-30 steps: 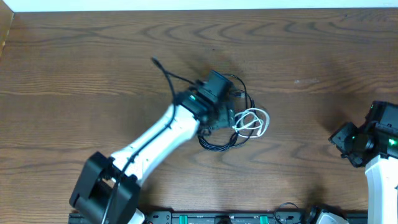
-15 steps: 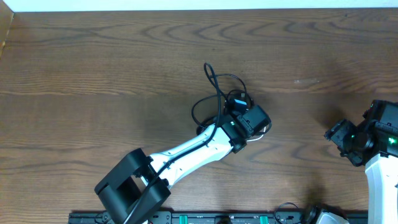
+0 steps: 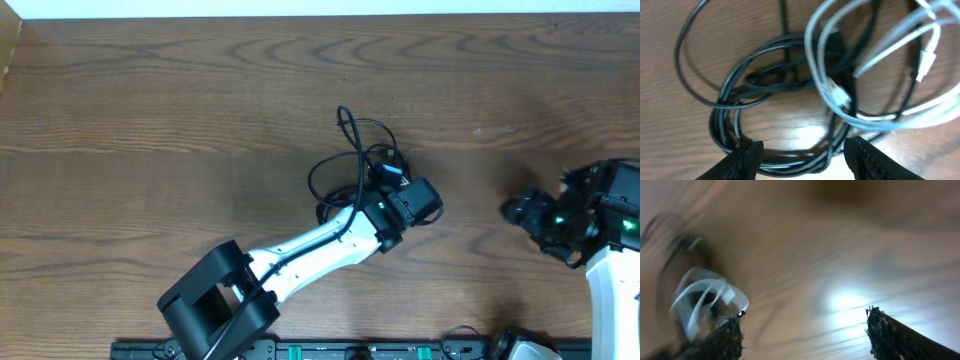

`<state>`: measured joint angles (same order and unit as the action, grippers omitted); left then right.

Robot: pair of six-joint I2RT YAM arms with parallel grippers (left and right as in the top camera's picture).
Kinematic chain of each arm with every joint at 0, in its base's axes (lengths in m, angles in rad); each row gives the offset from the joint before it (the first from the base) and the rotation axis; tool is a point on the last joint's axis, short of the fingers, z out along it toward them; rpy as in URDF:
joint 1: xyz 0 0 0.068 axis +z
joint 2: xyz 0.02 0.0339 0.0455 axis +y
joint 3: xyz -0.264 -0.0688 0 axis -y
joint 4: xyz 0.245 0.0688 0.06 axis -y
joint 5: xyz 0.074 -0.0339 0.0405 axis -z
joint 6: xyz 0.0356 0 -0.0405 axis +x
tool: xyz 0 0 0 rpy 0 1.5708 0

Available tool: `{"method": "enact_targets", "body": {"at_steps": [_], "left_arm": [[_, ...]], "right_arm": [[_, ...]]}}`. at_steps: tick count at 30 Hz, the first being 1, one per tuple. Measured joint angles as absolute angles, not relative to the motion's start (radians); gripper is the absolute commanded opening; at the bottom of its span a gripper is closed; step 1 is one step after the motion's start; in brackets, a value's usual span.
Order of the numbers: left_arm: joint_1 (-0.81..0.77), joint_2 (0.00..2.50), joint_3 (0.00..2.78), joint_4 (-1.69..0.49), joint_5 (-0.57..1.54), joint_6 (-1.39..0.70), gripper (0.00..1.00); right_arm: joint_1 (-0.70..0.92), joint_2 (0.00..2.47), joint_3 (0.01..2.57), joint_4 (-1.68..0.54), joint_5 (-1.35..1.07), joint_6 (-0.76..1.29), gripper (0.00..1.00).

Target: Untangle cables

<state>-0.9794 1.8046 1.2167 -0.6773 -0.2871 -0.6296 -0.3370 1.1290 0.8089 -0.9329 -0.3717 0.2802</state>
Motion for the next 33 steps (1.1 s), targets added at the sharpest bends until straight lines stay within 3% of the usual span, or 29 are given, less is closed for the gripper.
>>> {"method": "enact_targets", "body": {"at_steps": [5, 12, 17, 22, 23, 24, 25, 27, 33], "left_arm": [[-0.945, 1.759, 1.217, -0.683, -0.287, -0.658, 0.67], [-0.945, 1.679, 1.217, -0.683, -0.288, -0.662, 0.7], [-0.945, 1.679, 1.217, -0.676, -0.287, -0.662, 0.72], [-0.945, 1.679, 1.217, -0.665, -0.287, -0.662, 0.72], [-0.945, 1.679, 1.217, -0.665, -0.287, -0.662, 0.72], [-0.945, 1.679, 1.217, -0.664, -0.287, -0.662, 0.72], [-0.945, 1.679, 1.217, -0.665, -0.287, -0.662, 0.72], [-0.945, 1.679, 1.217, -0.664, -0.287, -0.662, 0.72], [-0.945, 1.679, 1.217, -0.664, -0.287, -0.662, 0.73]], "right_arm": [[-0.202, 1.202, 0.742, -0.857, -0.522, 0.244, 0.57], [-0.026, 1.329, 0.64, -0.596, -0.526, 0.249, 0.6], [0.032, 1.389, 0.629, -0.435, -0.489, 0.248, 0.48], [0.125, 1.496, 0.608, -0.233, -0.473, 0.238, 0.44], [0.138, 1.517, 0.606, -0.21, -0.471, 0.237, 0.38], [0.146, 1.535, 0.606, -0.196, -0.471, 0.235, 0.22], [0.15, 1.551, 0.606, -0.189, -0.466, 0.232, 0.13], [0.155, 1.572, 0.606, -0.187, -0.457, 0.235, 0.01], [0.148, 1.568, 0.625, -0.327, -0.457, 0.223, 0.01]]}}
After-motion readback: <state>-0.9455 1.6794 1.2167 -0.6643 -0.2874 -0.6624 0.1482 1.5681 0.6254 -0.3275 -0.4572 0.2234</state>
